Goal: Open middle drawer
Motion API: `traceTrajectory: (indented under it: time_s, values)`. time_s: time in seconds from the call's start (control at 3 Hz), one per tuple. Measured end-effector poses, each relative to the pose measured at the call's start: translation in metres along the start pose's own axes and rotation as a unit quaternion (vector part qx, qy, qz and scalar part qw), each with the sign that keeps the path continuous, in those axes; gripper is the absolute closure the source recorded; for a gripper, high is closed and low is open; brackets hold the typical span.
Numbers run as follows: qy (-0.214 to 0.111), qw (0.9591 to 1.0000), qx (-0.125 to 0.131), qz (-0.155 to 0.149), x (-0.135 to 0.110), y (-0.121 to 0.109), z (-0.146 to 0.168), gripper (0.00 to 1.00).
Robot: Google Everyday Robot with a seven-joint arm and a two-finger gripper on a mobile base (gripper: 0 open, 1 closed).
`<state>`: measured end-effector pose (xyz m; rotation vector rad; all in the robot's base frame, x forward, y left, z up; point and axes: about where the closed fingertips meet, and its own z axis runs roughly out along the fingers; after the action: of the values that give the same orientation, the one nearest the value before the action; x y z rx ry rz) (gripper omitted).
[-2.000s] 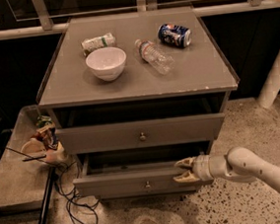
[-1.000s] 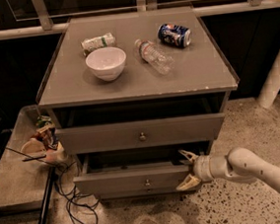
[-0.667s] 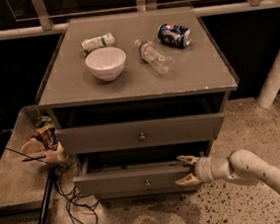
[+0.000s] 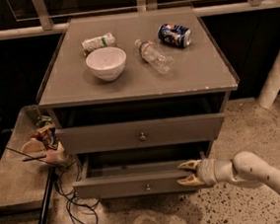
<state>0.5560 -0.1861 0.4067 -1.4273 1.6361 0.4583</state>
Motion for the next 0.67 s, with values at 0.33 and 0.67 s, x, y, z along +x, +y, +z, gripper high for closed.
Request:
traceTrajectory:
  time_s: [0.33, 0.67]
  values:
    - [-0.004, 1.0, 0.0, -0.007, -0.0004, 0.007, -0.0041, 1.0]
    - [-0.004, 1.0, 0.0, -0.007, -0.0022, 0.0081, -0.0041, 1.0]
